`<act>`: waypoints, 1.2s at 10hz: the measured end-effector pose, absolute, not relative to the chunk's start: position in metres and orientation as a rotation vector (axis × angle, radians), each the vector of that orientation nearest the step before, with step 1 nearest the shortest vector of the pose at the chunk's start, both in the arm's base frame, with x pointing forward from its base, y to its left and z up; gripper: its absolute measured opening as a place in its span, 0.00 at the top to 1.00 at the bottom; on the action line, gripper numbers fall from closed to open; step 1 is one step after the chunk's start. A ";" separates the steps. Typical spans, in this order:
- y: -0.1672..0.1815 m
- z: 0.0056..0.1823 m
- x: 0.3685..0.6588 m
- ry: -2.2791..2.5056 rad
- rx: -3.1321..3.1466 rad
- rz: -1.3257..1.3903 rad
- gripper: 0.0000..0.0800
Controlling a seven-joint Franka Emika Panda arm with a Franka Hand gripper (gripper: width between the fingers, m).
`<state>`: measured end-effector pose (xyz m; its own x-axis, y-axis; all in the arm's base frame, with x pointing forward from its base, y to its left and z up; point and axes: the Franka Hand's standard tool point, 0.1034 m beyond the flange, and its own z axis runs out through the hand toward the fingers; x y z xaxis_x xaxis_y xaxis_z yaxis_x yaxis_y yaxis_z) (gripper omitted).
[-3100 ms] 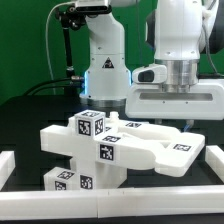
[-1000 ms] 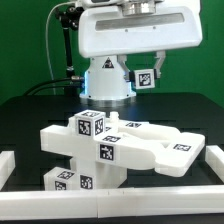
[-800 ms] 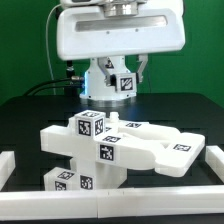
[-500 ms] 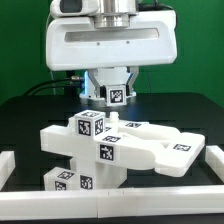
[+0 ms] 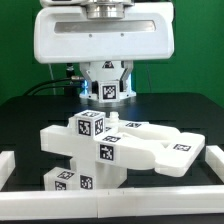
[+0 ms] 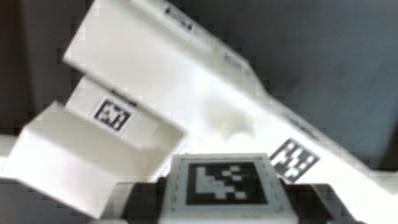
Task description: Assemble chair
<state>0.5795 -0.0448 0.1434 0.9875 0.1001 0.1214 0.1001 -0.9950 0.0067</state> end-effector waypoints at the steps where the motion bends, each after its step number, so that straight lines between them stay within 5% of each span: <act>1: -0.045 0.137 0.580 0.156 3.128 0.177 0.64; 12: -0.036 0.117 0.567 0.114 3.129 0.150 0.64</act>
Offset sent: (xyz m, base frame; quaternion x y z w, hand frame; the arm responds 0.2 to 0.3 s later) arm -0.0182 0.0200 -0.0108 0.0169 -0.0093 0.0411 0.9990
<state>0.5667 -0.0359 0.1174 0.9928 0.0729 0.0955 0.0722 -0.9973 0.0107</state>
